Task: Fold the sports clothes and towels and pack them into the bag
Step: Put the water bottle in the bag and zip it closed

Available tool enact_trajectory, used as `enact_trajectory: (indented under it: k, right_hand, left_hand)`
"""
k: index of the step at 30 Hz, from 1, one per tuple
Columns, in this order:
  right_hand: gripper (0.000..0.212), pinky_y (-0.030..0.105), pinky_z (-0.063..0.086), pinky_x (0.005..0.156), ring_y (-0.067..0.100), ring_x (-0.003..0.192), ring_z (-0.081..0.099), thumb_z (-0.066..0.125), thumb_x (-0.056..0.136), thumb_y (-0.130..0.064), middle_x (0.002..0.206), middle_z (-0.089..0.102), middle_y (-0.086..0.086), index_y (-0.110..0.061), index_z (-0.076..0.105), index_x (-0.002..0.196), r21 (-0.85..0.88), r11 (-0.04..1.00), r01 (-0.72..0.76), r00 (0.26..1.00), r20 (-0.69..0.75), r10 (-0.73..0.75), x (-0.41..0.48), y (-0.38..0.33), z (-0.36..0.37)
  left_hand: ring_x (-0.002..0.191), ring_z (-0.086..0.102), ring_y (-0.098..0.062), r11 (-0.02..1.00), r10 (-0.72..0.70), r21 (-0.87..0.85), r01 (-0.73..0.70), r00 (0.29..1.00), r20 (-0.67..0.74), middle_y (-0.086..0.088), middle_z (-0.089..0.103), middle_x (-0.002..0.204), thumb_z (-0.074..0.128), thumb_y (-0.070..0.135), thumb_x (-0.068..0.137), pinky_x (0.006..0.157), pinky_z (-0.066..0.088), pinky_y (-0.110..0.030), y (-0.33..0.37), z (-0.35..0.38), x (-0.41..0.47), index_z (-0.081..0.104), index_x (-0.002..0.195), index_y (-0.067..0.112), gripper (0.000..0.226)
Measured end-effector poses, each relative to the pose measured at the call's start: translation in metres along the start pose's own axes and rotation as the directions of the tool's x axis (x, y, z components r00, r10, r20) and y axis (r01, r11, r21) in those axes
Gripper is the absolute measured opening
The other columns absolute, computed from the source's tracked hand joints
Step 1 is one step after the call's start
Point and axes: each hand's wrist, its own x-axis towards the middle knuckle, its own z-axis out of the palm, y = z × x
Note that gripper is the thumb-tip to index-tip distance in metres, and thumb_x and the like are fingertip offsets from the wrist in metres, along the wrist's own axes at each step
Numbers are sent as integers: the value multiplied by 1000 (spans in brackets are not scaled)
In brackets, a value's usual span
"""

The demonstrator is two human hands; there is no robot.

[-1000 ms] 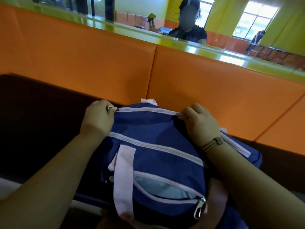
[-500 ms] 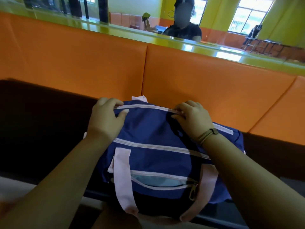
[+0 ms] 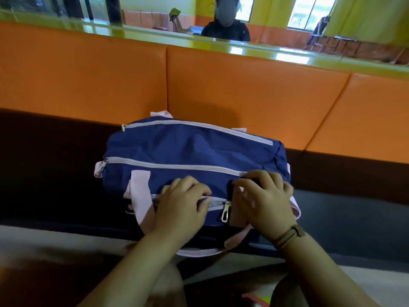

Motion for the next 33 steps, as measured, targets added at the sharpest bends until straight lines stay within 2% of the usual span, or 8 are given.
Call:
enact_trajectory:
  k: [2, 5, 10, 14, 19, 23, 27, 33]
  right_hand:
    - [42, 38, 31, 78, 23, 103, 46, 72, 64, -32, 115, 59, -9, -40, 61, 103, -36, 999, 16, 999, 45, -15, -7, 9, -4]
    - [29, 36, 33, 77, 24, 102, 52, 57, 76, -30, 120, 59, -12, -41, 62, 102, -59, 998, 22, 999, 40, -20, -10, 18, -12]
    - [44, 38, 37, 74, 25, 96, 56, 71, 71, -21, 122, 59, -12, -43, 53, 103, -26, 998, 50, 997, 56, -49, -12, 24, -11]
    - [35, 38, 34, 76, 26, 100, 53, 64, 71, -29, 124, 57, -12, -40, 60, 104, -16, 999, 42, 995, 86, -41, -14, 23, -13]
    - [55, 42, 31, 82, 22, 115, 42, 52, 69, -60, 129, 54, -12, -34, 58, 116, -35, 988, 149, 979, 148, -142, -14, 9, -9]
    - [33, 41, 31, 79, 16, 104, 50, 56, 72, -52, 110, 64, -14, -33, 66, 97, -37, 992, 119, 988, 102, -115, -10, 2, 1]
    - [19, 41, 32, 78, 16, 97, 54, 66, 72, -41, 102, 66, -14, -32, 68, 89, -36, 993, 109, 994, 31, -108, -12, 1, 7]
    - [24, 43, 36, 78, 17, 97, 57, 54, 77, -43, 103, 67, -13, -31, 69, 90, -20, 997, 77, 996, 44, -76, -14, 0, 4]
  left_hand:
    - [75, 55, -20, 992, 73, 97, -78, 996, 47, 7, 54, 82, 47, 38, 77, 63, 42, -34, 9, 10, -4, 66, 82, 27, 23]
    - [73, 53, -23, 971, 77, 216, -101, 990, 114, 5, 55, 77, 48, 48, 75, 61, 43, -35, 27, 18, -3, 67, 74, 24, 31]
    - [76, 52, -27, 921, -39, 386, -51, 974, 222, 0, 57, 81, 75, 55, 65, 65, 43, -38, 43, 27, 6, 66, 79, 20, 39]
    - [102, 52, -23, 964, -38, 265, -25, 972, 232, 4, 56, 105, 52, 39, 91, 84, 36, -33, 42, 26, 8, 60, 102, 25, 19]
    - [81, 58, -6, 982, -166, -59, 180, 967, 191, 11, 60, 86, 68, 38, 82, 72, 48, -29, 38, 9, 7, 66, 83, 26, 12]
    - [72, 53, -5, 974, -215, -50, 222, 970, 112, 12, 54, 77, 70, 32, 82, 55, 33, -10, 25, 2, 0, 63, 75, 24, 12]
    - [63, 51, -4, 958, -267, -99, 270, 963, 40, 13, 48, 69, 74, 15, 78, 57, 35, -9, -5, -9, -14, 63, 68, 17, 16]
    - [67, 50, -15, 948, -297, 90, 304, 951, -91, 2, 50, 72, 74, 10, 77, 57, 31, -19, -36, -34, -26, 61, 64, 13, 19]
